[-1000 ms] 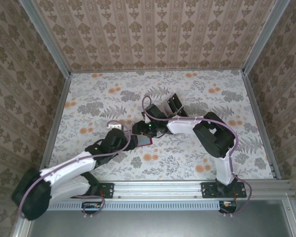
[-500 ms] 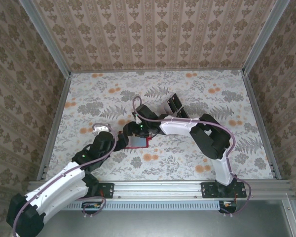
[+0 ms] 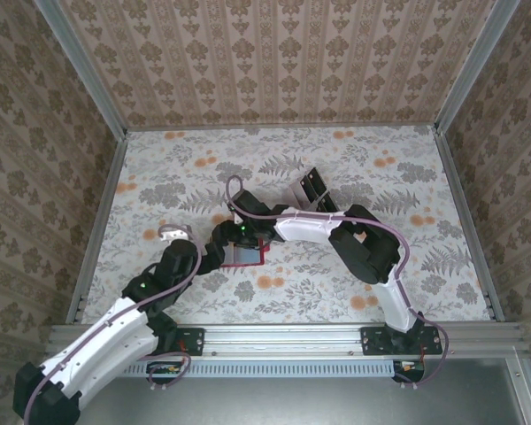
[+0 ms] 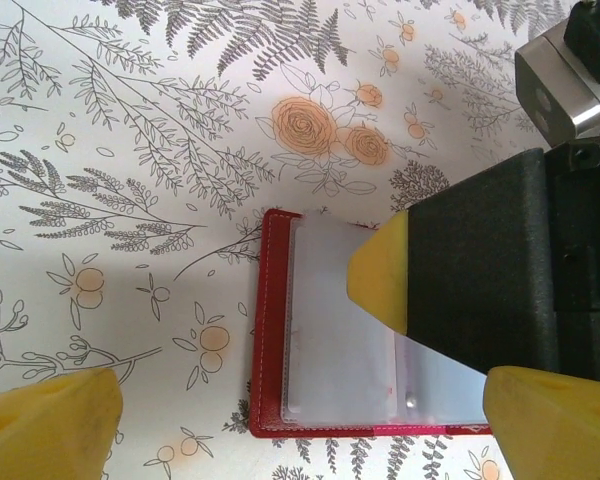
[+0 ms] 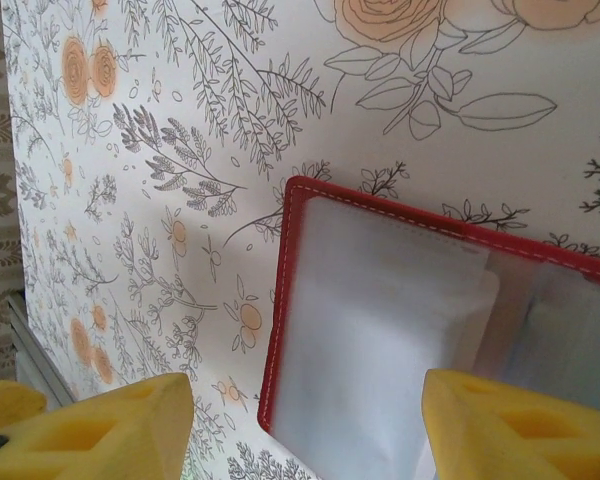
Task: Put the credit cards into the card holder
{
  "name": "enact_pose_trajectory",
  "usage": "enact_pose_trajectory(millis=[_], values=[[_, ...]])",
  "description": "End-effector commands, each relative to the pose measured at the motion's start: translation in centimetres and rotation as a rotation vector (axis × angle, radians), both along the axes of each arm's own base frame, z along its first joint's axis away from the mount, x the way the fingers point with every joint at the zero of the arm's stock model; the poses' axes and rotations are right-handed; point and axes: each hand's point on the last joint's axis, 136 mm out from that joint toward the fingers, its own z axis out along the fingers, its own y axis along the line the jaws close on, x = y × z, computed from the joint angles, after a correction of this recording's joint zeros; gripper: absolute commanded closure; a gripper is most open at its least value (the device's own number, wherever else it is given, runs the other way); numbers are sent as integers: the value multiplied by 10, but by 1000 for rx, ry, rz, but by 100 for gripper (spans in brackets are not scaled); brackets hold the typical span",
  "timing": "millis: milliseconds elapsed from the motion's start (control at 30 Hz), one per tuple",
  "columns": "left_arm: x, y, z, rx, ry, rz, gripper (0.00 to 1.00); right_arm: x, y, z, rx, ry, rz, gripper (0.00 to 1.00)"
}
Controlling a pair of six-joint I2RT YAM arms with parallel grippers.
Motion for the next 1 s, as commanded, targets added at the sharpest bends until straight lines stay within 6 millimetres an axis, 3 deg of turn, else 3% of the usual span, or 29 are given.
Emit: enact_pose_trajectory(millis=[0, 300, 367, 500, 600, 733, 833, 967], values=[[1, 0, 9, -34, -18, 2, 1, -8, 8, 30, 9, -29, 9, 36], [-1, 3, 8, -39, -2, 2, 1, -8, 12, 8, -23, 1, -8, 36], [-1, 4, 6, -38, 11, 3, 1, -7, 10, 13, -23, -17, -7, 36], [0, 2, 5, -32, 27, -10, 0, 4, -4, 42, -11, -88, -9, 37], [2, -1, 6, -23, 37, -25, 0, 16, -31, 65, -34, -152, -29, 37], [9, -8, 5, -6, 59, -50, 0, 36, -94, 87, -142, -225, -80, 37], [15, -12, 3, 11, 78, -64, 0, 52, -140, 93, -232, -241, -120, 39], [23, -16, -2, 43, 118, -83, 0, 72, -187, 91, -371, -255, -143, 42]])
